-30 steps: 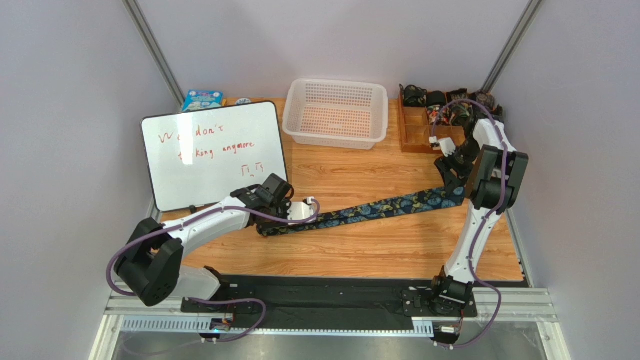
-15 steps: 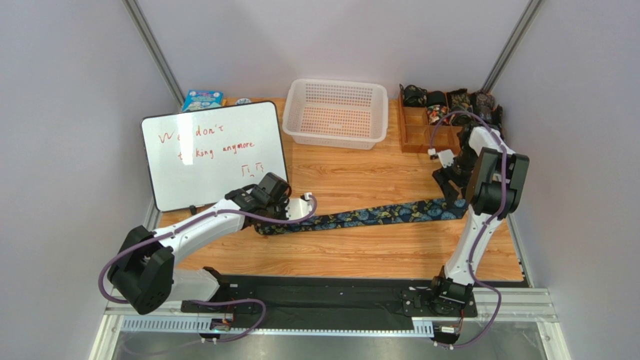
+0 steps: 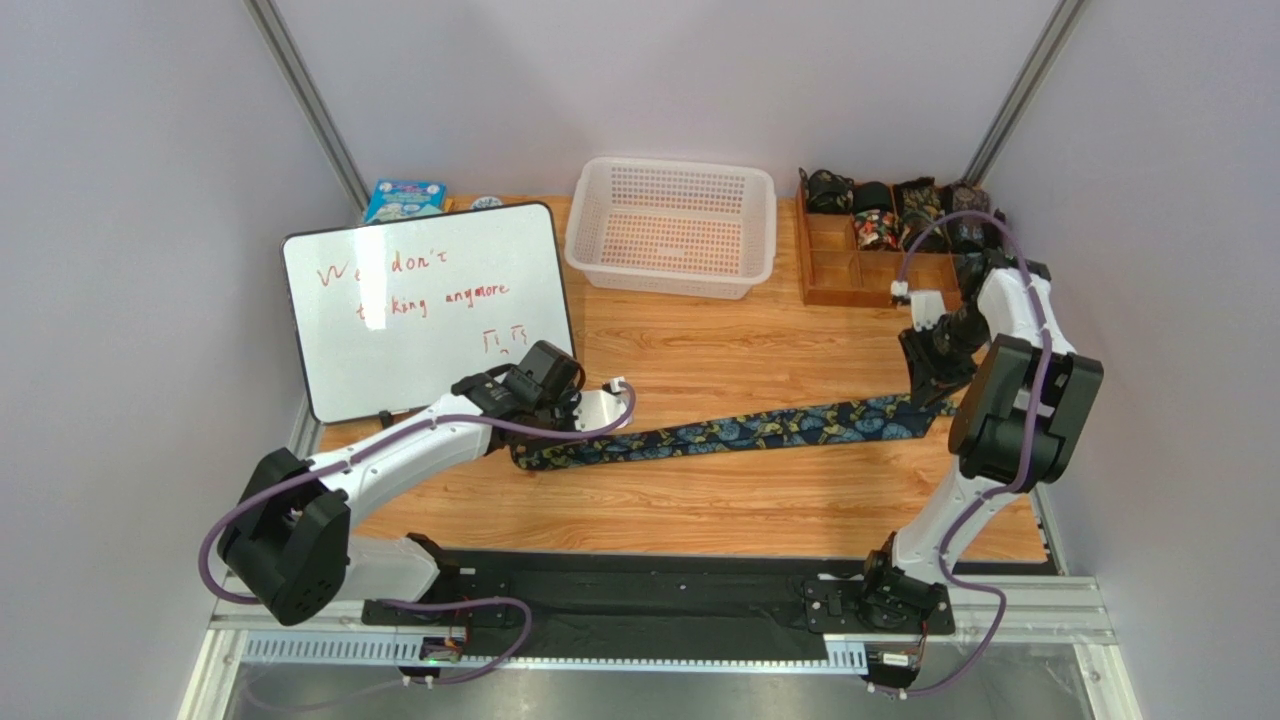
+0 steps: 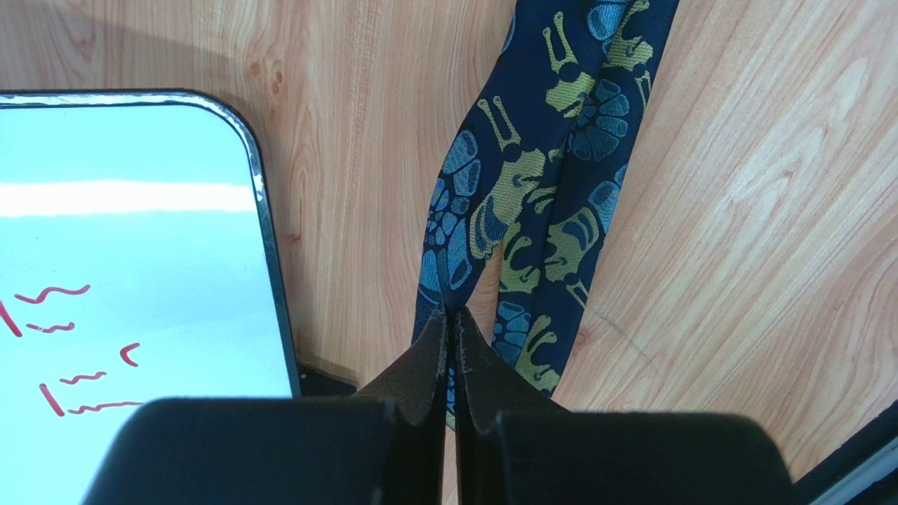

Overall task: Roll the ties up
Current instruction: Roll the tie at the center of the board.

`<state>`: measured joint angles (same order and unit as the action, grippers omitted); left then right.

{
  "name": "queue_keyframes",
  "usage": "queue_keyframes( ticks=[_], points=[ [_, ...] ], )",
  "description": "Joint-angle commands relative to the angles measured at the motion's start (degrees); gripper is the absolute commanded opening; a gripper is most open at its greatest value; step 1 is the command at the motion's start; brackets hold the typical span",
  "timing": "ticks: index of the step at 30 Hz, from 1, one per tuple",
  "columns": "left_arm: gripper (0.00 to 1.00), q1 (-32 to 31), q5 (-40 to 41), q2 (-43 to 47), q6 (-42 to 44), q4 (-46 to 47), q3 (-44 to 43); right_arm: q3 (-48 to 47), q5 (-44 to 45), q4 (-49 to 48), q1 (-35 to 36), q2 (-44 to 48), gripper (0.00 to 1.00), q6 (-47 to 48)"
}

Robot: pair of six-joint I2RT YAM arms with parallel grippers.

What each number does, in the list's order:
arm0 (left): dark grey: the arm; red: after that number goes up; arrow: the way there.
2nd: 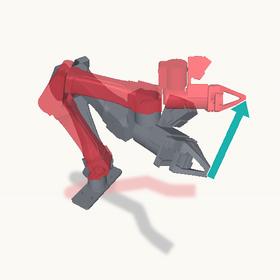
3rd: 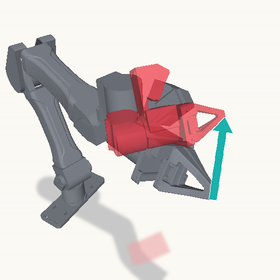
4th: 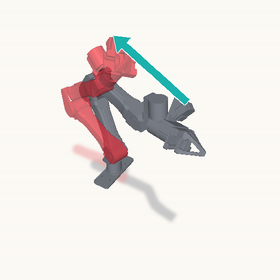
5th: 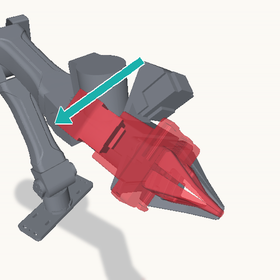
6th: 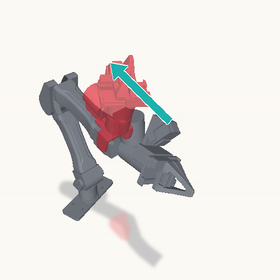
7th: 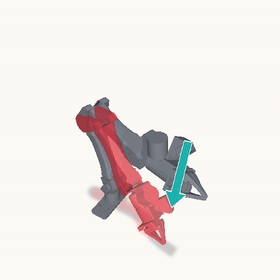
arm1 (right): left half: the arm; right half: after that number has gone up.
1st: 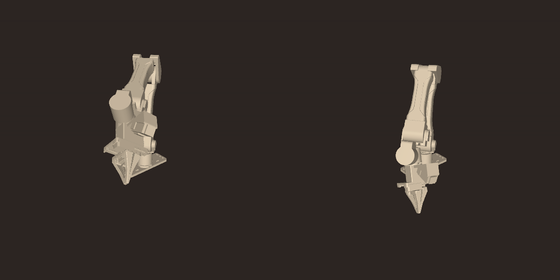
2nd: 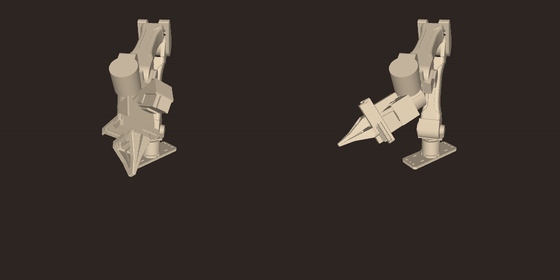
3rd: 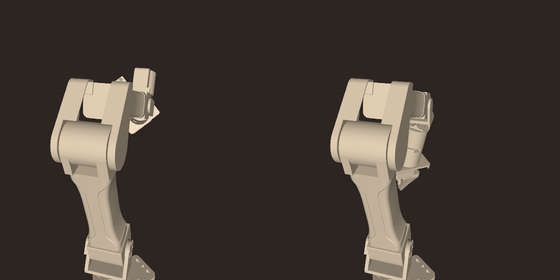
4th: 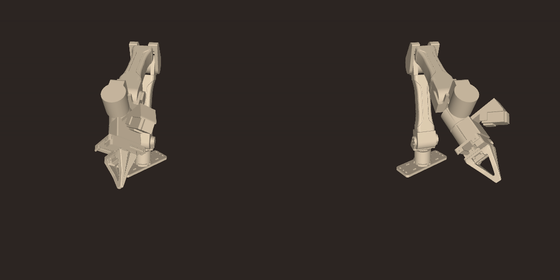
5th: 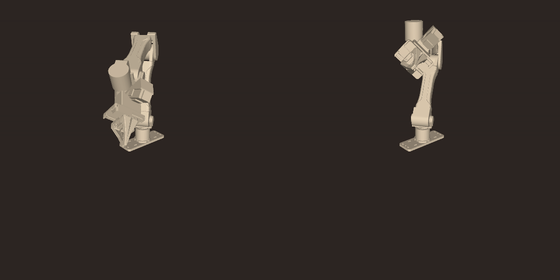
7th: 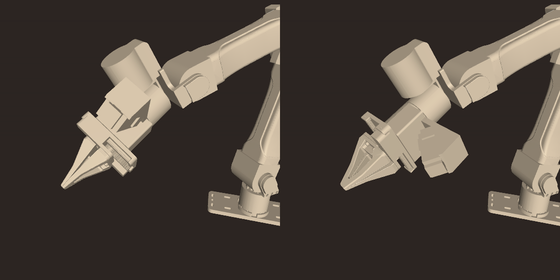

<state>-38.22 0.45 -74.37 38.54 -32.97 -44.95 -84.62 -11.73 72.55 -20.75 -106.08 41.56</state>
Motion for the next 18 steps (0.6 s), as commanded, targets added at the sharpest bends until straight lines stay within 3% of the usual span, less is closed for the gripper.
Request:
queue_keyframes(
  ticks=[1,9,18],
  points=[
    [0.00,0.07,-0.62,0.10,-2.51,0.19,-1.55,6.83,0.56,-5.56,1.24,-0.26,0.26,-4.82],
    [0.00,1.12,1.92,1.68,-0.59,0.98,1.70,12.54,8.99,-16.65,1.51,-4.56,0.25,-11.32],
    [0.00,5.70,3.86,9.76,8.03,5.11,10.39,13.52,11.64,-16.75,-1.30,-7.65,0.25,-16.34]
  ],
)
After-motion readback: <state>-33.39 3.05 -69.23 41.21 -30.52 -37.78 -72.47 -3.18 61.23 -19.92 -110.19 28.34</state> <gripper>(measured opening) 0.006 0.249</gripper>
